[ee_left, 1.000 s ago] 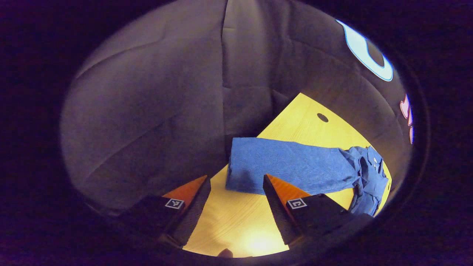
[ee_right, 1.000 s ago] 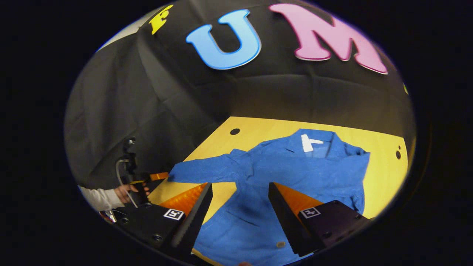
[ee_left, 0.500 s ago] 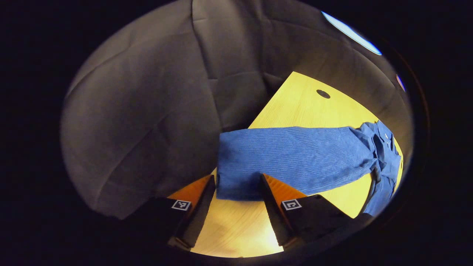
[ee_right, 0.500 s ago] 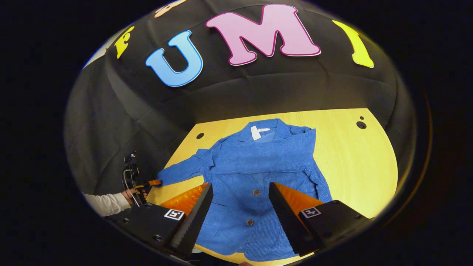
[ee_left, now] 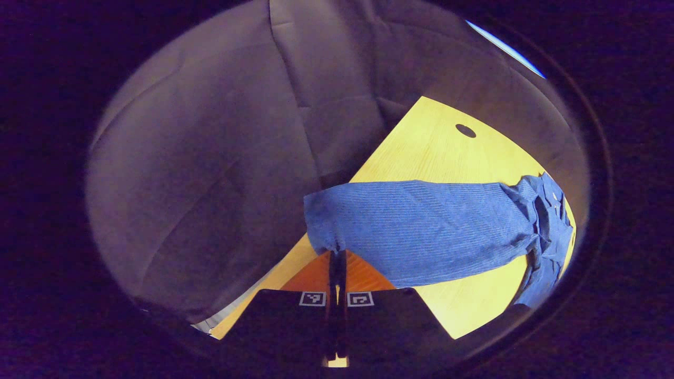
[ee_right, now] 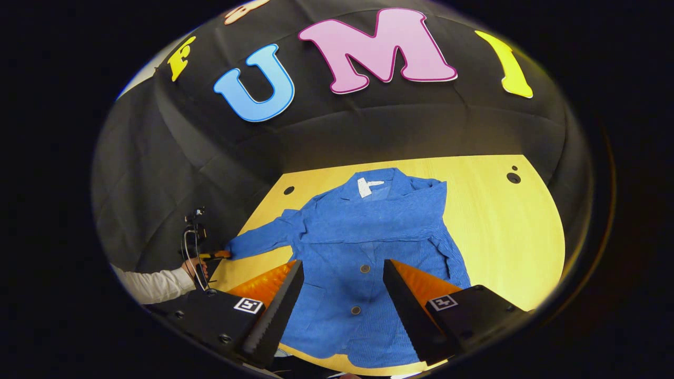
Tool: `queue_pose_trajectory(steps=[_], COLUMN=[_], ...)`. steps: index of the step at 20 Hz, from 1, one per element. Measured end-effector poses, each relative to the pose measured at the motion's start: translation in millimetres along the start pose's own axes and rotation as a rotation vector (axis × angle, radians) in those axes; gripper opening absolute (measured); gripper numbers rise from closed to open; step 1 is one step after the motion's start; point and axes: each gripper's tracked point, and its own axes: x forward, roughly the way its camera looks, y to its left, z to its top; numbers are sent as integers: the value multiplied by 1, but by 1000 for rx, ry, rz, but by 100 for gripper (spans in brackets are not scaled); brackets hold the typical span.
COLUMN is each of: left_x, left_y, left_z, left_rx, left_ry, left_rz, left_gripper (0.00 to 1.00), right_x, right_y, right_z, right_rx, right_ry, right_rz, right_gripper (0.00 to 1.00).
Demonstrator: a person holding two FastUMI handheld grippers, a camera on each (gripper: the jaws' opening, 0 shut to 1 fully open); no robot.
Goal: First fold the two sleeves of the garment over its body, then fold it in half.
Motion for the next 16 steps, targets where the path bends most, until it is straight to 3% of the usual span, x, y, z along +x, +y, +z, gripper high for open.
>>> queue_pose_trajectory(steps=[4, 8, 12, 16], left_x=[-47, -124, -204, -267], left_y=[-28, -97, -210, -360], left_z=[29, 68, 92, 88], left_rx=[30, 95, 248, 411], left_ry=[-77, -206, -338, -445], left_rz=[-111, -248, -404, -597], left_gripper=[0, 0, 0, 0], right_x=[-8, -18, -32, -54], right_y=[-11, -26, -48, -78], right_z=[-1, -3, -3, -10], right_rx=[31, 67, 86, 93], right_ry=[-21, -34, -53, -66], right_rz=[4, 11, 11, -7], right_gripper=[97, 97, 97, 97])
